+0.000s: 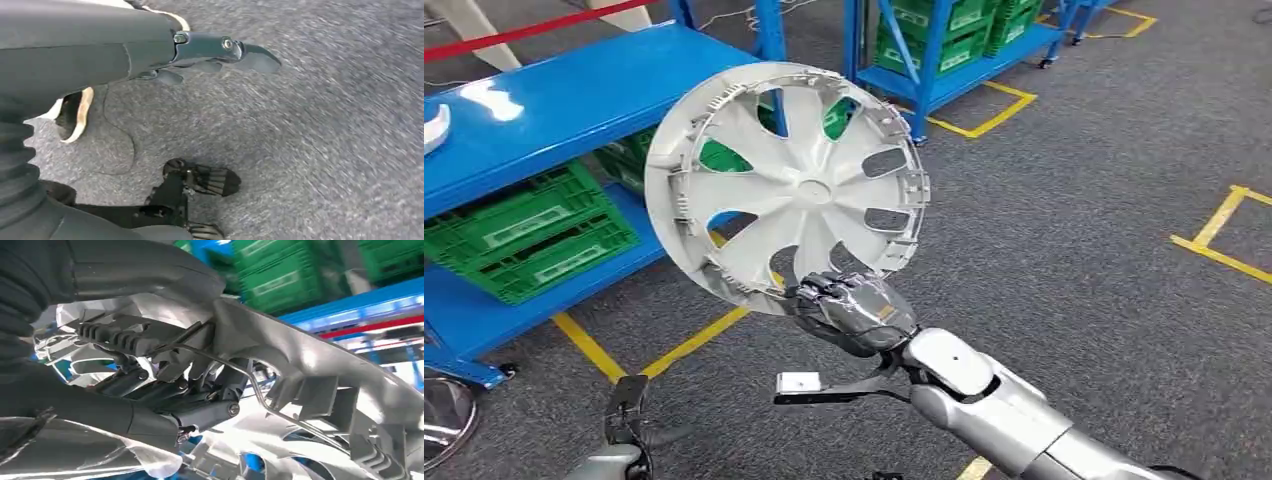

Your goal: Take the parts from the cabinet and place them on the table.

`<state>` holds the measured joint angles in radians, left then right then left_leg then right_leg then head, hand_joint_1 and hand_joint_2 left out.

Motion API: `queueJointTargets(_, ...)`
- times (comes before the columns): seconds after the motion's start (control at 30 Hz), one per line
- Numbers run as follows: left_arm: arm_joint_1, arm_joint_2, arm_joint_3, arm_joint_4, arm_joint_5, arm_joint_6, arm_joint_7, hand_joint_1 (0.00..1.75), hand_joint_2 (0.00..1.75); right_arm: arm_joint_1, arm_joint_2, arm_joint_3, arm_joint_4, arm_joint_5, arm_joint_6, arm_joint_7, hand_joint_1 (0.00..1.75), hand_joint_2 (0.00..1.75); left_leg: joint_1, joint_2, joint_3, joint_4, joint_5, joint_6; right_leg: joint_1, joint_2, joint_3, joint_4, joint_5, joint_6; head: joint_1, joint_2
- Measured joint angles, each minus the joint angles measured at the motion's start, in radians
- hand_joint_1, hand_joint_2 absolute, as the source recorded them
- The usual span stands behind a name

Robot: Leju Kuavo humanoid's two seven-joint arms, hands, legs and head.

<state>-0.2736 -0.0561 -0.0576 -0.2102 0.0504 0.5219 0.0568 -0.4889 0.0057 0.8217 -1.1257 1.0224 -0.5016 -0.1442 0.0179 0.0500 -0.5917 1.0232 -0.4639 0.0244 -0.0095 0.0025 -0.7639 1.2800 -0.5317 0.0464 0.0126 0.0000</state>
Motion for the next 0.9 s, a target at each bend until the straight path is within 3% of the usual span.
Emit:
queueJointTargets(0.07, -0.022, -0.016, 0.001, 0.0, 0.005, 0.014, -0.007, 0.0, 1.75, -0.022, -0.005, -0.009, 0.006, 0.002, -0.001, -0.007, 1.75, 1.75, 0.002, 0.026, 0.002, 0.001, -0.002, -0.005, -0.002, -0.039, 0.11, -0.191, 0.084, 0.004, 0.0, 0.0)
queueJointTargets(0.1, -0.033, -0.022, 0.001, 0.0, 0.01, 0.014, -0.007, 0.0, 1.75, -0.035, -0.007, -0.015, 0.01, 0.001, -0.003, -0.009, 1.75, 1.75, -0.004, 0.035, 0.003, 0.002, -0.003, -0.013, 0.008, -0.09, 0.141, -0.25, 0.072, 0.005, 0.002, 0.0)
queueJointTargets(0.13, -0.041, -0.029, 0.002, 0.0, 0.014, 0.014, -0.007, 0.0, 1.75, -0.048, -0.008, -0.019, 0.013, 0.001, -0.005, -0.01, 1.75, 1.75, -0.009, 0.042, -0.002, 0.008, -0.004, -0.019, 0.013, -0.085, 0.15, -0.262, 0.078, -0.011, 0.003, 0.0)
queueJointTargets(0.23, -0.059, -0.051, 0.008, 0.0, 0.024, 0.019, -0.019, 0.0, 1.75, -0.067, -0.021, -0.033, 0.026, -0.002, -0.024, -0.01, 1.75, 1.75, -0.01, 0.077, 0.003, 0.004, -0.002, -0.029, 0.014, -0.048, 0.137, -0.258, 0.082, -0.031, 0.002, 0.0)
queueJointTargets(0.27, -0.066, -0.058, 0.01, 0.0, 0.023, 0.027, -0.021, 0.0, 1.75, -0.073, -0.024, -0.039, 0.03, 0.001, -0.027, -0.004, 1.75, 1.75, -0.005, 0.069, 0.0, 0.007, -0.011, -0.038, 0.007, -0.037, 0.14, -0.262, 0.087, -0.039, 0.002, 0.0)
queueJointTargets(0.3, -0.059, -0.065, 0.011, 0.0, 0.0, 0.016, -0.025, 0.0, 1.75, -0.077, -0.03, -0.05, 0.036, 0.033, -0.042, 0.036, 1.75, 1.75, 0.0, 0.02, -0.004, 0.029, -0.032, -0.04, 0.006, -0.027, 0.138, -0.262, 0.088, -0.042, -0.001, 0.0)
queueJointTargets(0.33, -0.024, -0.067, 0.005, 0.0, -0.025, -0.01, -0.069, 0.0, 1.75, -0.065, -0.046, -0.067, 0.036, 0.071, -0.064, 0.084, 1.75, 1.75, 0.001, -0.016, -0.025, 0.087, -0.069, -0.038, 0.005, -0.015, 0.139, -0.262, 0.088, -0.049, -0.005, 0.0)
queueJointTargets(0.37, 0.027, -0.065, -0.002, 0.0, -0.033, -0.036, -0.148, 0.0, 1.75, -0.023, -0.079, -0.091, 0.014, 0.087, -0.088, 0.108, 1.75, 1.75, 0.0, -0.035, -0.057, 0.171, -0.113, -0.037, 0.005, -0.003, 0.144, -0.263, 0.085, -0.052, -0.013, 0.0)
queueJointTargets(0.4, 0.083, -0.066, -0.004, 0.005, -0.031, -0.058, -0.233, 0.0, 1.75, 0.039, -0.124, -0.129, -0.038, 0.087, -0.124, 0.1, 1.75, 1.75, -0.002, -0.041, -0.091, 0.255, -0.149, -0.035, 0.008, 0.008, 0.151, -0.263, 0.081, -0.056, -0.019, 0.0)
queueJointTargets(0.43, 0.135, -0.064, -0.005, 0.011, -0.032, -0.068, -0.276, 0.0, 1.75, 0.106, -0.167, -0.166, -0.079, 0.086, -0.145, 0.085, 1.75, 1.75, -0.002, -0.041, -0.115, 0.311, -0.165, -0.033, 0.011, 0.017, 0.156, -0.263, 0.077, -0.058, -0.018, 0.0)
queueJointTargets(0.47, 0.181, -0.06, -0.005, 0.016, -0.032, -0.072, -0.285, 0.0, 1.75, 0.159, -0.199, -0.21, -0.116, 0.09, -0.148, 0.071, 1.75, 1.75, -0.002, -0.042, -0.119, 0.317, -0.156, -0.031, 0.013, 0.032, 0.158, -0.262, 0.076, -0.058, -0.017, 0.0)
queueJointTargets(0.5, 0.22, -0.056, -0.005, 0.019, -0.034, -0.074, -0.282, 0.0, 1.75, 0.201, -0.226, -0.245, -0.135, 0.096, -0.144, 0.065, 1.75, 1.75, -0.002, -0.043, -0.111, 0.286, -0.126, -0.027, 0.014, 0.049, 0.156, -0.26, 0.076, -0.058, -0.018, 0.0)
queueJointTargets(0.53, 0.244, -0.055, -0.005, 0.021, -0.038, -0.077, -0.273, 0.0, 1.75, 0.231, -0.241, -0.283, -0.157, 0.101, -0.136, 0.065, 1.75, 1.75, -0.002, -0.047, -0.084, 0.218, -0.079, -0.021, 0.015, 0.069, 0.153, -0.258, 0.076, -0.057, -0.017, 0.0)
queueJointTargets(0.57, 0.25, -0.05, -0.005, 0.023, -0.041, -0.08, -0.265, 0.0, 1.75, 0.25, -0.247, -0.311, -0.181, 0.11, -0.12, 0.066, 1.75, 1.75, -0.003, -0.066, -0.045, 0.125, -0.027, -0.013, 0.014, 0.086, 0.151, -0.257, 0.076, -0.057, -0.019, 0.0)
queueJointTargets(0.6, 0.25, -0.047, -0.006, 0.024, -0.043, -0.08, -0.258, 0.0, 1.75, 0.263, -0.25, -0.332, -0.199, 0.117, -0.108, 0.067, 1.75, 1.75, -0.004, -0.12, -0.02, 0.058, -0.004, -0.004, 0.008, 0.097, 0.149, -0.257, 0.077, -0.055, -0.018, 0.0)
queueJointTargets(0.63, 0.249, -0.045, -0.006, 0.025, -0.044, -0.08, -0.252, 0.0, 1.75, 0.272, -0.251, -0.343, -0.209, 0.124, -0.101, 0.066, 1.75, 1.75, 0.0, -0.157, -0.011, 0.036, -0.008, 0.006, 0.012, 0.115, 0.143, -0.251, 0.077, -0.046, -0.017, 0.0)
queueJointTargets(0.67, 0.246, -0.046, -0.009, 0.025, -0.045, -0.081, -0.248, 0.0, 1.75, 0.28, -0.257, -0.353, -0.22, 0.133, -0.094, 0.064, 1.75, 1.75, -0.005, -0.149, 0.0, 0.019, -0.019, 0.001, 0.001, 0.128, 0.136, -0.251, 0.08, -0.039, -0.022, 0.0)
queueJointTargets(0.73, 0.239, -0.049, -0.012, 0.025, -0.049, -0.082, -0.242, 0.0, 1.75, 0.295, -0.27, -0.37, -0.241, 0.151, -0.083, 0.07, 1.75, 1.75, -0.011, -0.131, 0.0, 0.019, -0.017, 0.003, -0.008, 0.151, 0.131, -0.26, 0.089, -0.023, -0.024, 0.0)
queueJointTargets(0.77, 0.238, -0.056, -0.015, 0.025, -0.052, -0.084, -0.24, 0.0, 1.75, 0.301, -0.279, -0.381, -0.254, 0.161, -0.077, 0.072, 1.75, 1.75, -0.001, -0.112, 0.007, 0.0, -0.007, 0.005, -0.002, 0.157, 0.126, -0.261, 0.09, -0.017, -0.024, 0.0)
queueJointTargets(0.8, 0.235, -0.057, -0.018, 0.025, -0.056, -0.085, -0.239, 0.0, 1.75, 0.31, -0.281, -0.39, -0.265, 0.167, -0.075, 0.08, 1.75, 1.75, -0.001, -0.099, 0.013, -0.01, -0.002, 0.007, 0.001, 0.09, 0.116, -0.247, 0.076, -0.015, -0.022, 0.0)
queueJointTargets(0.83, 0.235, -0.062, -0.021, 0.025, -0.062, -0.087, -0.239, 0.0, 1.75, 0.312, -0.288, -0.401, -0.278, 0.175, -0.069, 0.088, 1.75, 1.75, -0.001, -0.09, 0.013, -0.013, 0.001, 0.012, 0.001, 0.038, 0.097, -0.202, 0.041, -0.01, -0.014, 0.0)
queueJointTargets(0.87, 0.236, -0.063, -0.024, 0.025, -0.063, -0.089, -0.239, 0.0, 1.75, 0.319, -0.29, -0.412, -0.293, 0.179, -0.066, 0.095, 1.75, 1.75, -0.001, -0.079, 0.011, -0.013, 0.001, 0.013, -0.001, 0.018, 0.067, -0.133, 0.004, -0.005, -0.013, 0.0)
queueJointTargets(0.9, 0.239, -0.066, -0.027, 0.025, -0.064, -0.089, -0.24, 0.0, 1.75, 0.333, -0.296, -0.425, -0.309, 0.182, -0.065, 0.103, 1.75, 1.75, -0.001, -0.065, 0.011, -0.013, 0.0, 0.013, -0.004, 0.01, 0.034, -0.058, -0.03, 0.0, -0.013, 0.0)
